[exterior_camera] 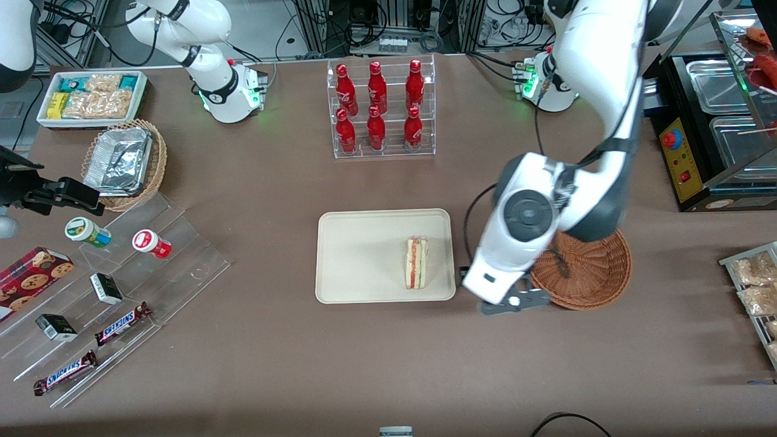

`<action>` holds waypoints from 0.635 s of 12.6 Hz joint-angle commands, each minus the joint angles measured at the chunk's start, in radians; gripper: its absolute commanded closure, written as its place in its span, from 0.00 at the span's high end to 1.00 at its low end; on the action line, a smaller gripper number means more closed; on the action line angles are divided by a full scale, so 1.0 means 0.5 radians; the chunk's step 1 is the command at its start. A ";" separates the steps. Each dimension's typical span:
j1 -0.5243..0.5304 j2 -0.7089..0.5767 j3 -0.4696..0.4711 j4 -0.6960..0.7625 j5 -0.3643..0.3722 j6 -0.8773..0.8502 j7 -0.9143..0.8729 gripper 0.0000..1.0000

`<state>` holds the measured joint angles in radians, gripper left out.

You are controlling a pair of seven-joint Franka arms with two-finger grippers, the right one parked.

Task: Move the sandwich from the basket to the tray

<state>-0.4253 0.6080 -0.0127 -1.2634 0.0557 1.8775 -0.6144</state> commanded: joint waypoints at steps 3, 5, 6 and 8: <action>0.252 -0.221 -0.036 -0.044 -0.004 -0.220 0.246 1.00; 0.377 -0.350 -0.060 -0.041 -0.080 -0.431 0.409 1.00; 0.439 -0.418 -0.076 -0.041 -0.087 -0.530 0.470 1.00; 0.562 -0.543 -0.122 -0.044 -0.081 -0.735 0.636 1.00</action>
<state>-0.1973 0.4081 -0.0386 -1.2605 0.0237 1.5804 -0.3603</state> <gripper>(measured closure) 0.000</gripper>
